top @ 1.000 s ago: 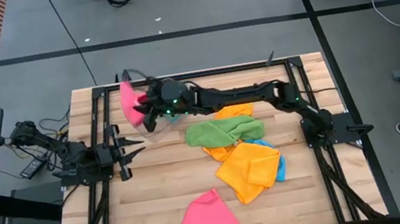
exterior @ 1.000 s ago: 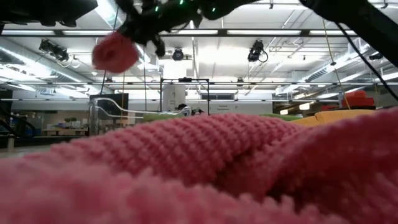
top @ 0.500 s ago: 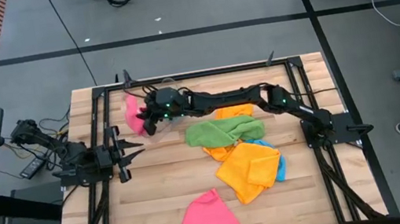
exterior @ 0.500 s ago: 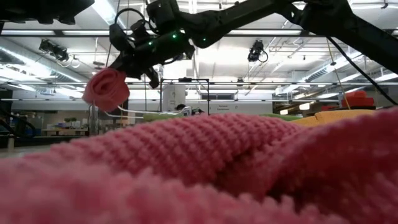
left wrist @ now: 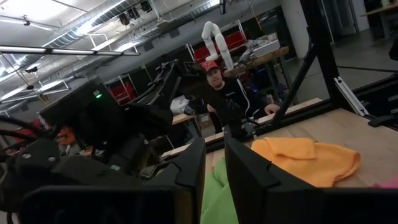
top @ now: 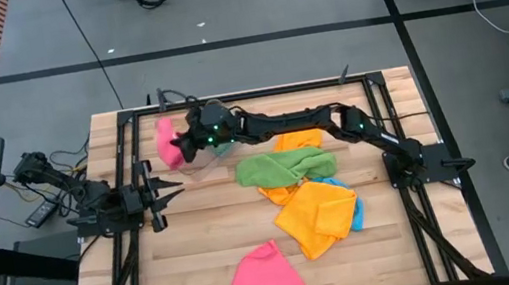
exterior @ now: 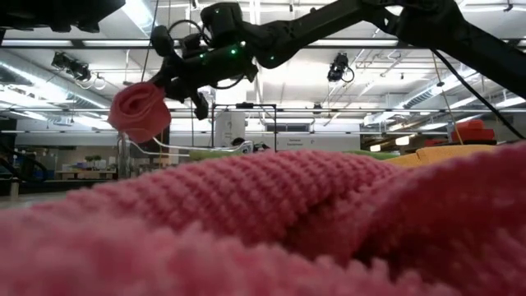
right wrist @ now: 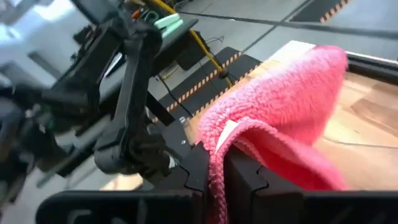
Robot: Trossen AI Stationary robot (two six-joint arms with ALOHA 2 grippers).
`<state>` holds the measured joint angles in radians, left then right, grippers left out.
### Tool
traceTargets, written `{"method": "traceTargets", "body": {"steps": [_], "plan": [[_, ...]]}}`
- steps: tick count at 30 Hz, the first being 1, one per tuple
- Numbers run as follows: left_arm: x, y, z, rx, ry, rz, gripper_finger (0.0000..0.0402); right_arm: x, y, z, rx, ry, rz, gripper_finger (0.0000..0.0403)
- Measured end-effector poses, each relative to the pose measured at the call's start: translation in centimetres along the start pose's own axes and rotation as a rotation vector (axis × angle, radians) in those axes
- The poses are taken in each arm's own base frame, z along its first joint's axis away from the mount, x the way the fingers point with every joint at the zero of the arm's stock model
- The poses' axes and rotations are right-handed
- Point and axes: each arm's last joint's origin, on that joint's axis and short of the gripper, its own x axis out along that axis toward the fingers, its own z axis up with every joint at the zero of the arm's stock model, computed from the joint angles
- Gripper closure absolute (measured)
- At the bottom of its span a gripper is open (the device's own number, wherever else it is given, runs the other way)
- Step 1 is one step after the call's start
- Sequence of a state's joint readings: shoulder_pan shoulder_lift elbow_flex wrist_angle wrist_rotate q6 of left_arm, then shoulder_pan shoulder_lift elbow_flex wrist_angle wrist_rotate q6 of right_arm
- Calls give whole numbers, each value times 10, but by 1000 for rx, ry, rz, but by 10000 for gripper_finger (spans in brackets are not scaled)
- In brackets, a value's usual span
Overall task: Fold microfiber towels
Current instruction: Put the left pink microfiber towel into the transparent bin
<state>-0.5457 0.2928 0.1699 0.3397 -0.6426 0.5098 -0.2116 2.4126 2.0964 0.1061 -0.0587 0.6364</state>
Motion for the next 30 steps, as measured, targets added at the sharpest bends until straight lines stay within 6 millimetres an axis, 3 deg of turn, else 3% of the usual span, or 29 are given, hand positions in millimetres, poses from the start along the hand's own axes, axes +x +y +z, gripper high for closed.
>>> {"method": "traceTargets", "body": {"steps": [9, 16, 23, 30], "plan": [[0, 2, -1, -32, 34, 74, 332, -3, -27, 18, 331, 56, 37, 361], [-1, 0, -1, -48, 39, 50, 340, -5, -36, 23, 466, 102, 60, 361], [-1, -1, -1, -47, 42, 44, 338, -6, -33, 33, 392, 30, 127, 361], [-1, -1, -2, -45, 44, 42, 348, -3, -26, 12, 240, 105, 57, 361]]}}
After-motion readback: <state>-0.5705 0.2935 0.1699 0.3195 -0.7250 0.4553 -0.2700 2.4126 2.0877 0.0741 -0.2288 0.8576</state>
